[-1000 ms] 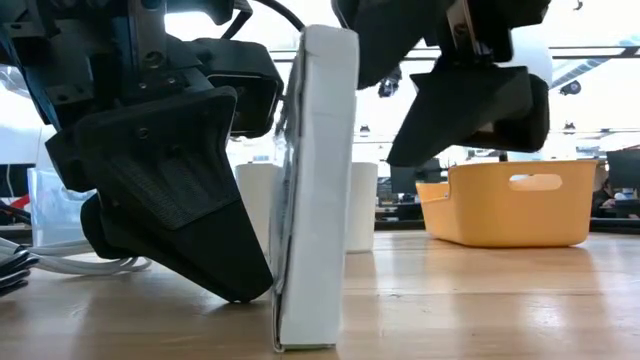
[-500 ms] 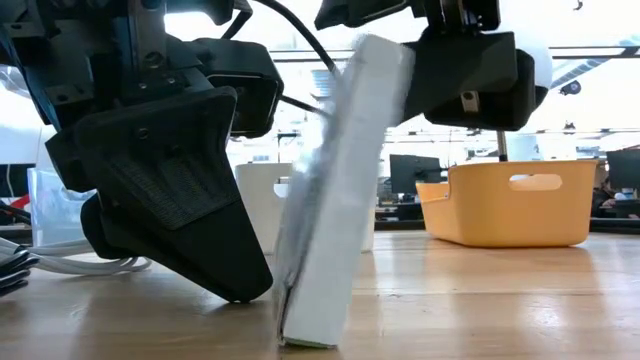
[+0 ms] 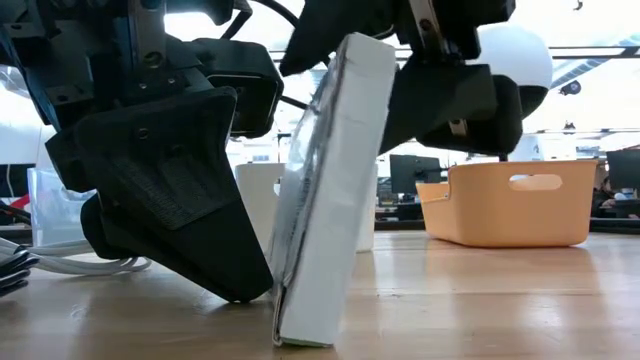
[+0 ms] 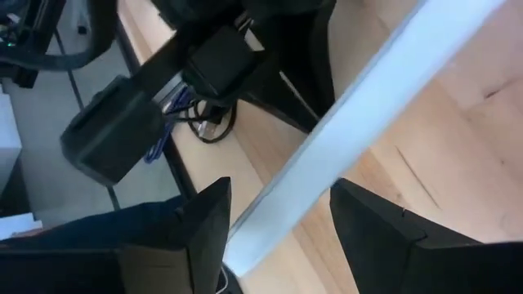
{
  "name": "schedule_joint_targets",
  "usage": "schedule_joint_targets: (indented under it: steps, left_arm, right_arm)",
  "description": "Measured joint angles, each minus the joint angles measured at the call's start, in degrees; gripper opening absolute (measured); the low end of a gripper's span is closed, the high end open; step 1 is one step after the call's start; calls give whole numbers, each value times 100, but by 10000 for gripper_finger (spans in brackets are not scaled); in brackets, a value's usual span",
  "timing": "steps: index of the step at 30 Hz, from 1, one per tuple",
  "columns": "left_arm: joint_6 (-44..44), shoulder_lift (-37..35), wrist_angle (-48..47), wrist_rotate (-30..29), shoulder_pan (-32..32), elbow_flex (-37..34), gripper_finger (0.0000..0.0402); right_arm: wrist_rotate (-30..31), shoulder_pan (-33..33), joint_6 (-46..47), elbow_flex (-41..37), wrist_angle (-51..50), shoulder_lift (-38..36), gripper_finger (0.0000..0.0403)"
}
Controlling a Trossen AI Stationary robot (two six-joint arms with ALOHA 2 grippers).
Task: Pick and place items into bin
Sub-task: Put the white card reader box into the orange bin
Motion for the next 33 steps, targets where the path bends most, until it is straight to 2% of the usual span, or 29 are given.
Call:
schedule_joint_targets:
  steps: [6, 12, 15, 22, 25, 30, 33]
  left_arm:
    - [41, -50, 3, -59, -13, -2, 39]
    - [298, -228, -110, -463, -14, -20, 39]
    - [299, -247, -108, -629, -13, -20, 39]
    - [304, -362, -317, -911, -102, -17, 38]
    - [318, -527, -413, -1300, -201, -17, 38]
    - [333, -904, -867, -2218, -372, -7, 38]
    - [310, -1112, -1128, -2549, -386, -6, 38]
  right_arm:
    - [106, -111, 737, -8, -468, 32, 196]
    - [5, -115, 861, -22, -481, 101, 189]
    - [-44, -118, 853, -32, -498, 101, 160]
    - [-67, -97, 912, -39, -529, 59, 54]
    - [-61, 4, 925, -39, -752, -50, 36]
    - [70, 181, 1329, -44, -1292, -352, 44]
    - [415, 270, 1753, -44, -1745, -634, 47]
